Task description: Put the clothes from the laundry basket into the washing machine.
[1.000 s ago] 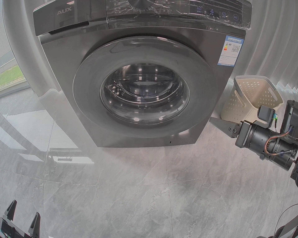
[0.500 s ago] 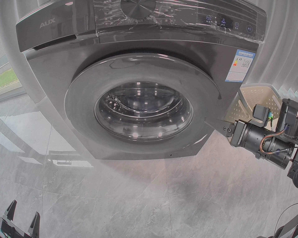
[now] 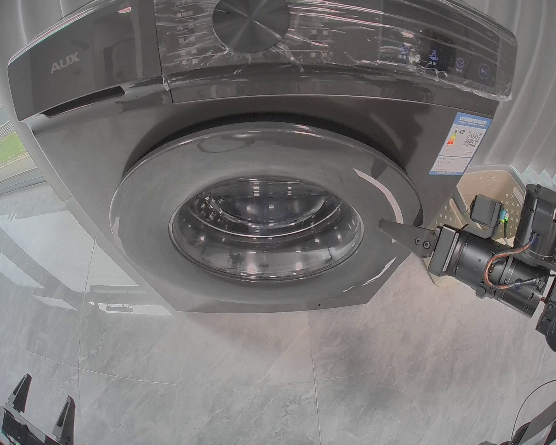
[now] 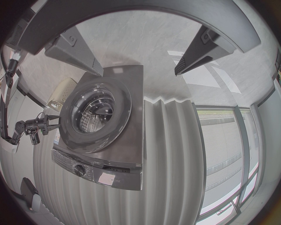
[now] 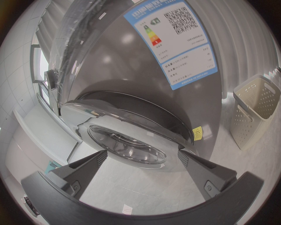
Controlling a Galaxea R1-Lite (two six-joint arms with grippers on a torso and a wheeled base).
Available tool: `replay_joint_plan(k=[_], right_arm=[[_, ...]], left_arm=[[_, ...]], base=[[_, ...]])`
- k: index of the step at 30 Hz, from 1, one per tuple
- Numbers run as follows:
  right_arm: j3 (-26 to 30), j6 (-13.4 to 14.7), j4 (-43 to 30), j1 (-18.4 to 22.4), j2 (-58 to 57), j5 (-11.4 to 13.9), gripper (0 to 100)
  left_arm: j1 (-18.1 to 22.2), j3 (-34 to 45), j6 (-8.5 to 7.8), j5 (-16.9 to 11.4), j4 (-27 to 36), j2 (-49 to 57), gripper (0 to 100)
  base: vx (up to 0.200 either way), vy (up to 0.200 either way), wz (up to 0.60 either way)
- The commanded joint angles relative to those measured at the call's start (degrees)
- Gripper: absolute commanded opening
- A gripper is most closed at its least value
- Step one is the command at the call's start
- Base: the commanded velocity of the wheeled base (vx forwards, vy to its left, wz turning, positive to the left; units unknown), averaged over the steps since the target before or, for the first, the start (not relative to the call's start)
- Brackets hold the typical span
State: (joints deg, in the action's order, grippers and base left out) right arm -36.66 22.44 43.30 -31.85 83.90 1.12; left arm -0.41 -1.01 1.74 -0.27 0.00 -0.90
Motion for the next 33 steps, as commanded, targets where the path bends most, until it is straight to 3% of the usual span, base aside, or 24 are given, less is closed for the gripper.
replay_joint_plan(k=[1,7,9,16,19,22,23,24,25,27,33], right_arm=[[-0.52,-0.03,0.2,0.3,-0.22,0.02,100],[-2.98,-0.03,0.2,0.74,0.22,-0.24,100],[-3.68,-0.03,0.2,0.65,0.3,-1.82,100],[-2.19,0.23,0.12,-0.58,-0.05,-2.53,100],[0.97,-0.12,0.12,-2.16,-1.01,-2.26,100],[9.76,-1.17,0.12,-5.24,-6.73,-2.09,100],[9.76,-1.17,0.12,-5.24,-6.73,-2.09,100],[14.24,-2.58,0.03,-5.85,-10.68,-2.0,100],[14.24,-2.58,0.03,-5.85,-10.68,-2.0,100],[19.96,-4.25,0.03,-5.76,-18.68,-1.39,100],[26.2,-4.6,-1.2,-3.13,-32.22,-0.51,100]], left_arm=[[-0.02,1.01,0.01,0.0,0.0,0.73,100],[-0.02,1.01,0.01,0.0,0.0,0.73,100],[-0.02,1.01,0.1,-0.08,0.0,0.73,100],[-0.02,1.01,0.1,0.0,0.0,0.73,100],[-0.02,1.01,0.19,-0.08,0.0,0.73,100],[-0.02,1.01,0.19,-0.08,0.0,0.73,100],[-0.02,1.01,0.19,-0.08,0.0,0.73,100],[-0.02,1.01,0.19,-0.08,0.0,0.73,100],[-0.02,1.01,0.19,-0.08,0.0,0.73,100],[-0.02,1.01,0.19,0.09,0.0,0.73,100],[-0.02,1.01,0.1,0.09,0.0,0.73,100]], base=[[0.0,0.0,0.0],[0.0,0.0,0.0],[0.0,0.0,0.0],[0.0,0.0,0.0],[0.0,0.0,0.0],[0.0,0.0,0.0],[0.0,0.0,0.0],[0.0,0.0,0.0],[0.0,0.0,0.0],[0.0,0.0,0.0],[0.0,0.0,0.0]])
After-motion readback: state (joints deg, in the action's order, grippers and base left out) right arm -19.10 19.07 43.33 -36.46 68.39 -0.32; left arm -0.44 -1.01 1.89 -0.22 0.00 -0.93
